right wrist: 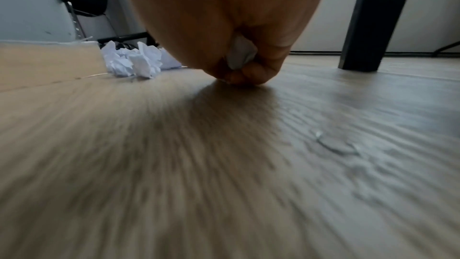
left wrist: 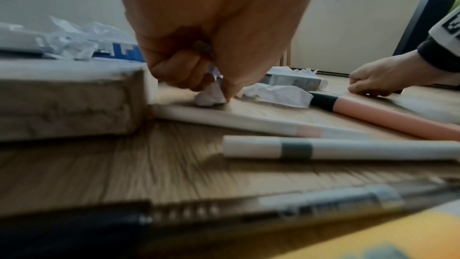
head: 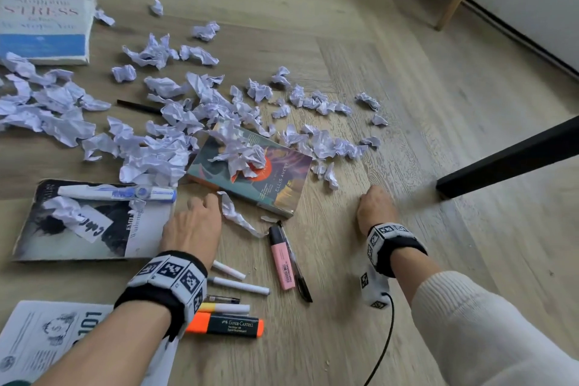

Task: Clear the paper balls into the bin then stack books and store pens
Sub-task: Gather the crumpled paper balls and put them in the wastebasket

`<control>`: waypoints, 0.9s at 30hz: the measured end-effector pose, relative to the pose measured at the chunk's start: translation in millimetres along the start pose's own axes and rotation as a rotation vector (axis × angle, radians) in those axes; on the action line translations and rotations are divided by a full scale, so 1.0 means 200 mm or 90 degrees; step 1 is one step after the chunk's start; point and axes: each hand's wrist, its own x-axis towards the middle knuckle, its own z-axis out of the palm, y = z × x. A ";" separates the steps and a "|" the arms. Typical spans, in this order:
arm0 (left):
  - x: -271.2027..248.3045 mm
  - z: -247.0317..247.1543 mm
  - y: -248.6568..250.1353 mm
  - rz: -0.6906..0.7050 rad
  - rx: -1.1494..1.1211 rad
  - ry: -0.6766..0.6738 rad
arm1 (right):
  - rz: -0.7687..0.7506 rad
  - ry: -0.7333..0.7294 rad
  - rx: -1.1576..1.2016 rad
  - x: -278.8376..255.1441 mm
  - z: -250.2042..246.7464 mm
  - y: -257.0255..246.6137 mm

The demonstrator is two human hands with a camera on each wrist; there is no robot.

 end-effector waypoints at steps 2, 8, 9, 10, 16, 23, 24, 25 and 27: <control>0.00 -0.01 0.01 0.016 0.033 -0.018 | -0.006 -0.002 0.050 0.01 -0.01 -0.05; 0.00 -0.06 0.04 0.042 -0.018 0.113 | -0.093 0.042 0.257 0.02 0.03 -0.27; 0.00 -0.05 0.06 0.067 -0.055 0.150 | -0.098 0.033 0.263 0.02 0.05 -0.31; 0.01 -0.05 0.08 0.092 -0.090 0.176 | -0.112 0.031 0.228 0.02 0.08 -0.33; -0.02 0.07 0.21 0.248 -0.209 0.156 | -0.272 0.114 -0.076 0.03 0.18 -0.38; 0.02 0.18 0.23 0.444 -0.192 0.047 | -0.420 -0.027 -0.114 0.11 0.12 -0.39; 0.03 0.20 0.22 0.446 -0.172 0.049 | -0.403 -0.041 -0.095 0.15 0.08 -0.37; 0.05 0.20 0.21 0.448 -0.162 0.055 | -0.391 -0.029 -0.079 0.18 0.04 -0.37; 0.08 0.21 0.17 0.448 -0.143 0.050 | -0.342 0.056 -0.027 0.24 -0.05 -0.37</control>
